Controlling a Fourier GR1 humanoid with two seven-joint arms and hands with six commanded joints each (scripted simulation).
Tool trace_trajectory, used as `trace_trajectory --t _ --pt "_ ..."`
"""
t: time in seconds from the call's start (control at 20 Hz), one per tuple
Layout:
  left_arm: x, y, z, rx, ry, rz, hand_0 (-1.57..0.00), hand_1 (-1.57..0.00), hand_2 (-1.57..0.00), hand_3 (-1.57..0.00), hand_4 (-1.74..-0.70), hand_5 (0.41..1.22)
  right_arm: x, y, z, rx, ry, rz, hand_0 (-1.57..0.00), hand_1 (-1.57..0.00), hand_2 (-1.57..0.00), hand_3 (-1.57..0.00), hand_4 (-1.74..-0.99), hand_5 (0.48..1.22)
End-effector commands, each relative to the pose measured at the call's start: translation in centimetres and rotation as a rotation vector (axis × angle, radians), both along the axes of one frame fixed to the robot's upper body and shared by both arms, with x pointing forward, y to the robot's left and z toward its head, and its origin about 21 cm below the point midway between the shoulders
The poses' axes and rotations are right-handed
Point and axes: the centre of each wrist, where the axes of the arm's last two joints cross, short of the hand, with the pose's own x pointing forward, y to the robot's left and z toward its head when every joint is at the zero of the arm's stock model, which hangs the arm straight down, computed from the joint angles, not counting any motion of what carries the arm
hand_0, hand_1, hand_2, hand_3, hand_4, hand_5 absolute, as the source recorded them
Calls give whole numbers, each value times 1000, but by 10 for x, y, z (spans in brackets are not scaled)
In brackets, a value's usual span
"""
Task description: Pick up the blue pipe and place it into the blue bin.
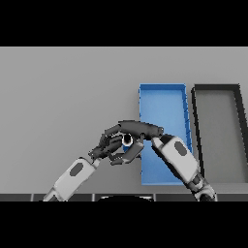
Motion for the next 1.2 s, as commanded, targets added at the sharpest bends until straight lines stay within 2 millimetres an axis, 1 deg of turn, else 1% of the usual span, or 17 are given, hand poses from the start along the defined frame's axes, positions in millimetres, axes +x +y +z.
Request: trace_trajectory --t 0.0,0.05,0.1,0.15,0.25,0.35,0.4,0.45,0.6,0.65,0.7,0.75,0.85,0.9,1.0,1.1,1.15 --pt "1 3 0 -54 -20 9 -776 -706 -686 -583 -1533 1221 2 -2 -2 6 15 18 -888 -873 -905 -768 -1486 550" --pt "-1 2 -2 -78 -39 24 -935 -879 -863 -781 -1574 1221 2 -2 -4 11 46 39 -1025 -1013 -1038 -868 -1530 606" --pt "0 2 -1 -110 -29 31 -1063 -1017 -969 -939 -1607 1221 0 1 -7 10 73 59 -1134 -1124 -1145 -957 -1562 666" --pt "-1 0 -3 -142 -25 24 -1164 -1128 -1051 -1065 -1634 1221 -1 2 -8 9 101 59 -1221 -1214 -1230 -1080 -1526 728" --pt "-2 -3 -1 -210 -10 36 -1311 -1287 -1186 -1247 -1673 1221 -2 3 -13 61 120 70 -1347 -1342 -1353 -1257 -1469 905" --pt "1 -1 -2 -235 2 35 -1404 -1390 -1310 -1364 -1697 1221 -3 0 -12 65 60 66 -1428 -1425 -1431 -1370 -1441 1019" --pt "2 -2 -2 -230 3 40 -1438 -1426 -1348 -1405 -1706 1221 -1 -1 -7 38 17 61 -1456 -1454 -1459 -1410 -1447 1059" --pt "-1 0 -3 -235 11 46 -1464 -1455 -1372 -1438 -1713 1221 -1 3 -8 29 11 62 -1479 -1477 -1482 -1442 -1457 1092" --pt "1 2 0 -225 24 47 -1516 -1512 -1388 -1503 -1727 1221 -2 -1 -13 75 27 60 -1524 -1523 -1525 -1505 -1475 1155" --pt "0 6 -1 -227 -11 38 -1435 -1354 -1221 -1333 -1648 1221 -1 -1 -12 96 40 57 -1533 -1533 -1534 -1518 -1480 1168" --pt "3 6 0 -195 -56 19 -1157 -1083 -977 -1066 -1535 1221 -4 0 -13 106 57 58 -1541 -1540 -1542 -1529 -1483 1179" --pt "3 7 2 -159 -91 -4 -925 -866 -781 -853 -1415 1221 -6 -1 -12 107 55 56 -1547 -1546 -1548 -1537 -1487 1187" --pt "3 9 -1 -110 -118 -54 -592 -554 -500 -546 -1216 1221 -8 -1 -9 69 57 50 -1556 -1555 -1556 -1549 -1490 1199" --pt "3 9 -1 -95 -130 -55 -473 -443 -399 -436 -1143 1187 -9 0 -9 66 56 50 -1559 -1558 -1559 -1554 -1491 1204" --pt "4 10 -1 -57 -122 -33 -303 -283 -255 -279 -1041 1020 -7 1 -8 93 56 65 -1563 -1563 -1563 -1560 -1493 1210" --pt "5 13 -6 -3 -109 -11 -193 -181 -163 -178 -968 849 -10 5 -9 140 43 86 -1566 -1566 -1566 -1564 -1495 1214" --pt "4 10 -5 -1 -112 -11 -154 -145 -130 -142 -942 785 -9 6 -6 136 36 81 -1567 -1567 -1567 -1565 -1496 1215"
